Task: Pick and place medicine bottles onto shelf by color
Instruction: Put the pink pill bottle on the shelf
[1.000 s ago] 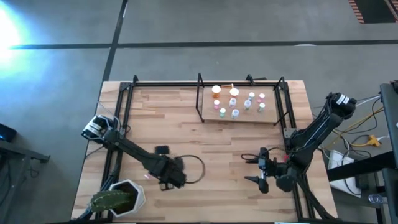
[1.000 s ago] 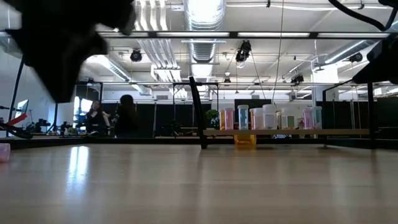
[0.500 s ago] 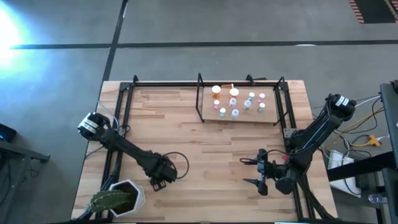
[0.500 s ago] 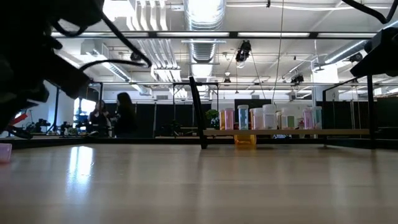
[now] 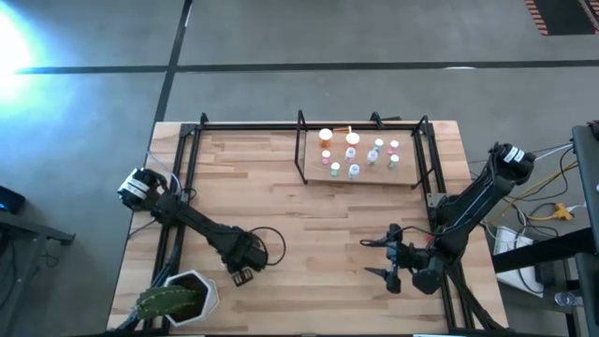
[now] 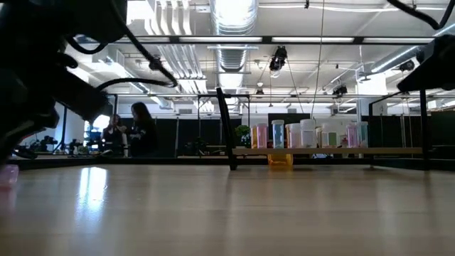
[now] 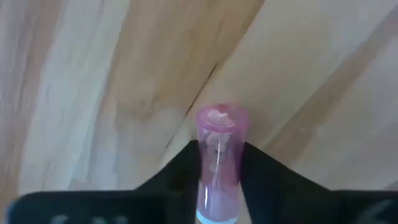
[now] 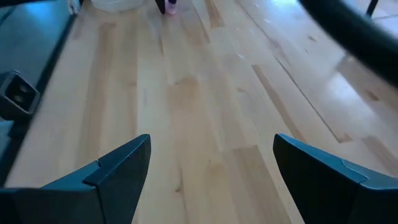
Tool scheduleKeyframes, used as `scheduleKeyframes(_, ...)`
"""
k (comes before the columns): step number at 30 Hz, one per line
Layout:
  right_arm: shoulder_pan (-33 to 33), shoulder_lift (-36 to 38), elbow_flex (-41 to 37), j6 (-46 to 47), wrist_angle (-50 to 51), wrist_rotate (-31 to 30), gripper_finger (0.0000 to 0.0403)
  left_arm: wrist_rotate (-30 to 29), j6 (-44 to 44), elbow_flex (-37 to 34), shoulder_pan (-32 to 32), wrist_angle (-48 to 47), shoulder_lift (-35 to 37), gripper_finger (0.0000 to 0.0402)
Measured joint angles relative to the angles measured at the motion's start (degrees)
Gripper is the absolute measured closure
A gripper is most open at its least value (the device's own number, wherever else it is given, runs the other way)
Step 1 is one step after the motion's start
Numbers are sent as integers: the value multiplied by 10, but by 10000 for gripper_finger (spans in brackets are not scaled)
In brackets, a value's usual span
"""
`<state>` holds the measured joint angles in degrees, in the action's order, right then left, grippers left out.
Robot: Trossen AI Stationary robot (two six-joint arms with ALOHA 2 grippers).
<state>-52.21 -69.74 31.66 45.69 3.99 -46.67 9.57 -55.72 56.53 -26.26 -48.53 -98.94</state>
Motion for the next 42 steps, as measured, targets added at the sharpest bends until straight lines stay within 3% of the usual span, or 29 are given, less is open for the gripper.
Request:
scheduleKeyframes(3,5,-35,0,11,0,0,74,-45,17,22,17,36,0,366)
scheduleKeyframes(6,9,-73,1,4,0,1,74,-69,48,36,37,85,0,369)
scheduleKeyframes(10,9,-128,15,-40,-35,0,74,-66,103,49,68,246,2,351)
scheduleKeyframes(14,8,-185,33,-126,-139,-30,74,-71,155,49,100,434,-3,345)
scheduleKeyframes(17,7,-227,49,-179,-193,-96,74,-114,202,49,117,553,-3,344)
scheduleKeyframes(22,-6,-279,90,-196,-193,-300,74,-167,303,49,125,743,-3,344)
scheduleKeyframes(25,-11,-284,100,-198,-193,-338,74,-179,352,48,125,817,-3,344)
scheduleKeyframes(28,-10,-268,95,-189,-190,-275,74,-183,339,47,131,806,-3,344)
scheduleKeyframes(31,-10,-246,89,-178,-189,-212,74,-183,275,46,144,694,-3,343)
scheduleKeyframes(35,-8,-220,86,-167,-167,-176,74,-178,202,45,162,549,-14,343)
scheduleKeyframes(42,23,-209,85,-155,-142,-86,74,-69,175,84,192,511,-101,343)
